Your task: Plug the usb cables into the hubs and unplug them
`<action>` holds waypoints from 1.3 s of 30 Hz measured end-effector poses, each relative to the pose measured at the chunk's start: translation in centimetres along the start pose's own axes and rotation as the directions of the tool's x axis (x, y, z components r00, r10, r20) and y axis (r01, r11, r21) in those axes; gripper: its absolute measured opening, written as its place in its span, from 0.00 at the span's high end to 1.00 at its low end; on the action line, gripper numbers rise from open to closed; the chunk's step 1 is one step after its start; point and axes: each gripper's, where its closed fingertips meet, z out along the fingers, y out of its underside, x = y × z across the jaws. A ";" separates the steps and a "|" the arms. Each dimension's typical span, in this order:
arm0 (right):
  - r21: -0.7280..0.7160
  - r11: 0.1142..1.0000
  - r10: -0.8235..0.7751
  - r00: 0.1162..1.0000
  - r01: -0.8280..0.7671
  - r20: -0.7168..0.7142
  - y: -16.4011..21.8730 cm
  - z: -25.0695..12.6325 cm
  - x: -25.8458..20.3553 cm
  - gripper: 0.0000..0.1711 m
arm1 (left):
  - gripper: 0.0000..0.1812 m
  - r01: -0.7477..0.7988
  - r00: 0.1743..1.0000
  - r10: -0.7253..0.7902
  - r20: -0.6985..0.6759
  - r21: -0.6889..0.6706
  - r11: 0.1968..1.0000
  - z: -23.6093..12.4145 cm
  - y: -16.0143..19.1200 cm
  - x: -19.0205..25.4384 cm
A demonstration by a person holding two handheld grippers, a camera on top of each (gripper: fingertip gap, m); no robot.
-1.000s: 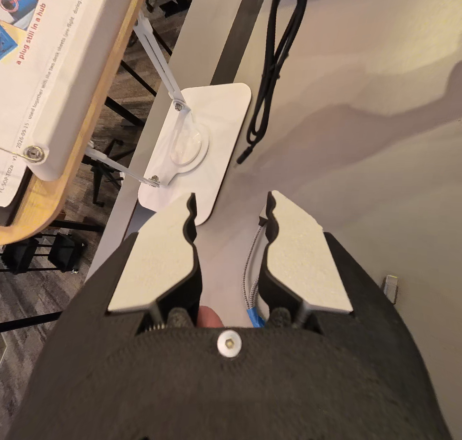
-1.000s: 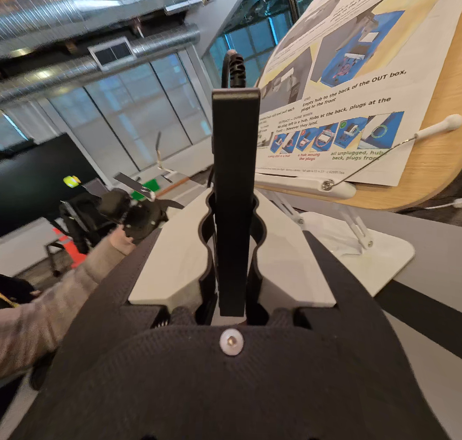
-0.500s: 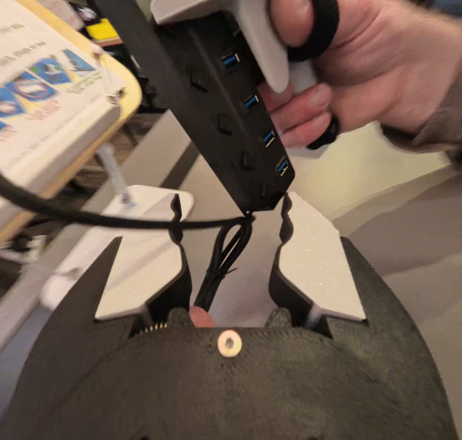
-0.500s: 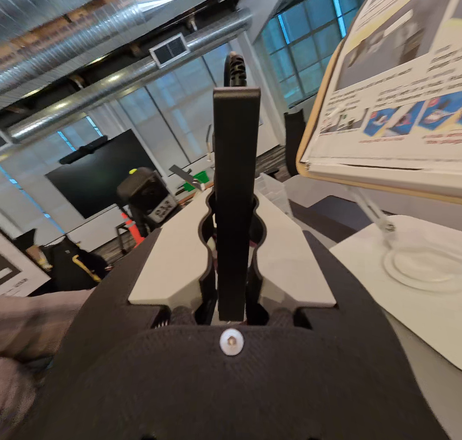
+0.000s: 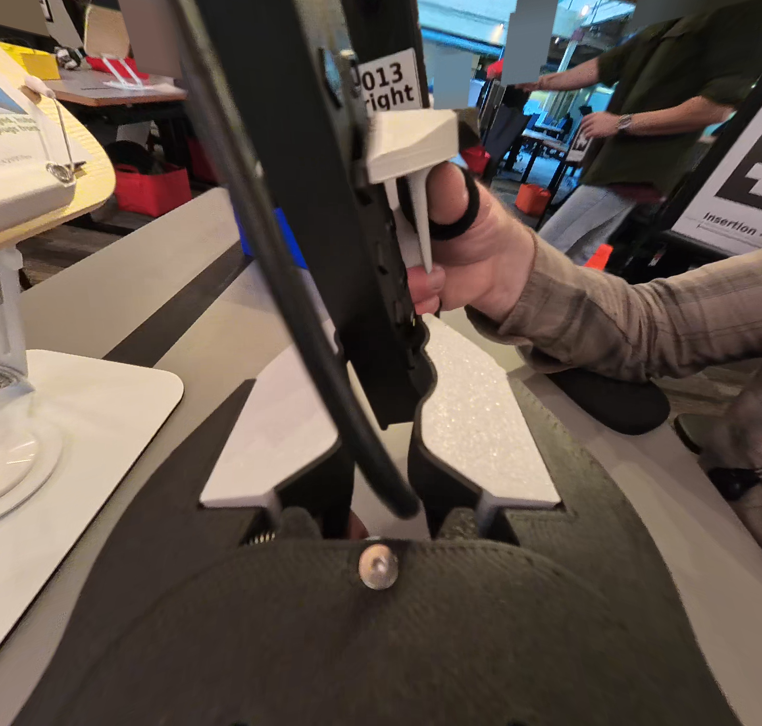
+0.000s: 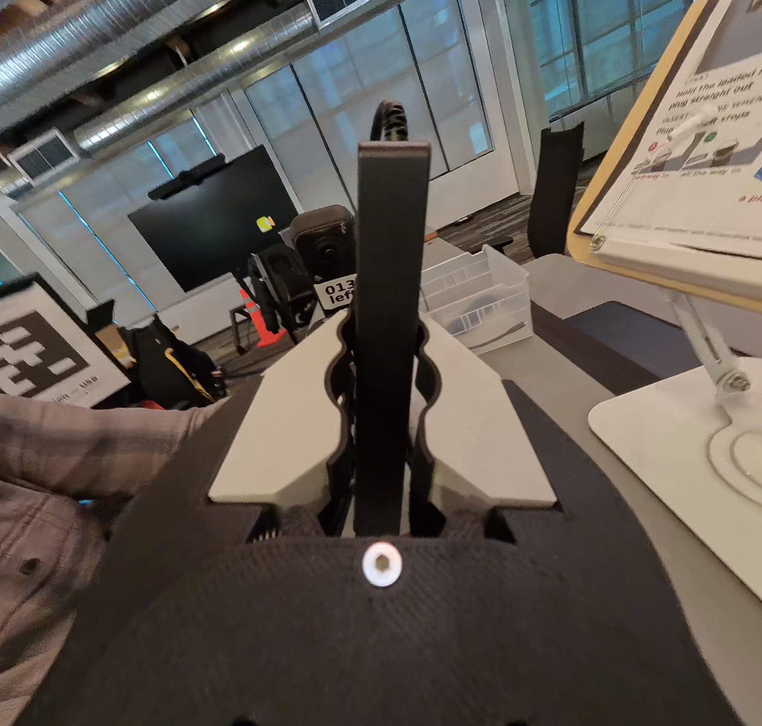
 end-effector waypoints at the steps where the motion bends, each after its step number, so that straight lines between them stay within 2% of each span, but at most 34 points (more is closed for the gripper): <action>1: -0.009 1.000 -0.023 1.000 0.023 -0.016 -0.1 0.0 0.0 0.81 | 0.85 0.005 1.000 -0.005 0.002 0.018 1.000 0.0 -0.2 0.0; 4: -0.082 0.983 -0.167 0.984 0.162 -0.061 0.1 -0.3 0.2 0.70 | 0.86 0.017 1.000 -0.016 -0.023 0.037 0.999 0.2 -0.6 0.6; 7: -0.155 0.930 -0.352 0.928 0.333 -0.124 -0.2 -1.4 0.7 0.59 | 0.86 0.039 0.998 -0.036 -0.044 0.054 0.998 0.6 -0.9 1.1; 9: -0.162 0.889 -0.449 0.884 0.428 -0.129 -1.0 -2.2 0.2 0.58 | 0.86 0.057 0.997 -0.053 -0.060 0.070 0.996 0.7 -1.1 1.3; 11: -0.221 0.815 -0.572 0.804 0.535 -0.163 -1.5 -2.9 0.2 0.55 | 0.86 0.076 0.996 -0.071 -0.056 0.083 0.994 0.7 -1.4 1.2; 15: -0.366 0.577 -0.813 0.557 0.730 -0.172 -1.8 -4.0 0.0 0.47 | 0.86 0.111 0.991 -0.104 -0.084 0.087 0.990 0.6 -1.7 1.5; 17: -0.430 0.384 -0.922 0.363 0.817 -0.134 -2.0 -4.7 -0.7 0.46 | 0.86 0.121 0.989 -0.115 -0.091 0.065 0.990 0.4 -1.3 1.4; 19: -0.500 0.171 -0.985 0.144 0.849 -0.093 -2.4 -5.7 -1.2 0.49 | 0.86 0.145 0.985 -0.139 -0.105 0.053 0.988 0.1 -1.2 1.2; 21: -0.605 0.014 -1.000 -0.001 0.796 -0.024 -2.3 -6.8 -0.3 0.50 | 0.86 0.164 0.982 -0.157 -0.105 0.067 0.984 -0.5 -1.5 0.9; 24: -0.670 -0.151 -0.988 -0.140 0.726 0.070 -1.3 -6.4 1.1 0.46 | 0.86 0.178 0.978 -0.171 -0.117 0.050 0.983 -1.0 -1.5 1.0; 29: -0.663 -0.410 -0.892 -0.428 0.626 0.146 -0.4 -3.1 1.4 0.39 | 0.86 0.248 0.956 -0.247 -0.161 -0.013 0.969 -0.9 -0.6 1.4; 31: -0.649 -0.463 -0.861 -0.481 0.604 0.166 0.4 -2.0 1.3 0.41 | 0.86 0.266 0.947 -0.269 -0.176 -0.042 0.963 -0.8 0.1 1.5; 34: -0.638 -0.514 -0.833 -0.510 0.574 0.212 1.8 -1.4 2.2 0.51 | 0.86 0.291 0.929 -0.302 -0.212 -0.083 0.953 -0.6 0.7 2.0; 39: -0.651 -0.522 -0.812 -0.554 0.551 0.182 1.9 -1.2 2.7 0.67 | 0.85 0.348 0.888 -0.364 -0.281 -0.109 0.931 -0.6 1.2 2.6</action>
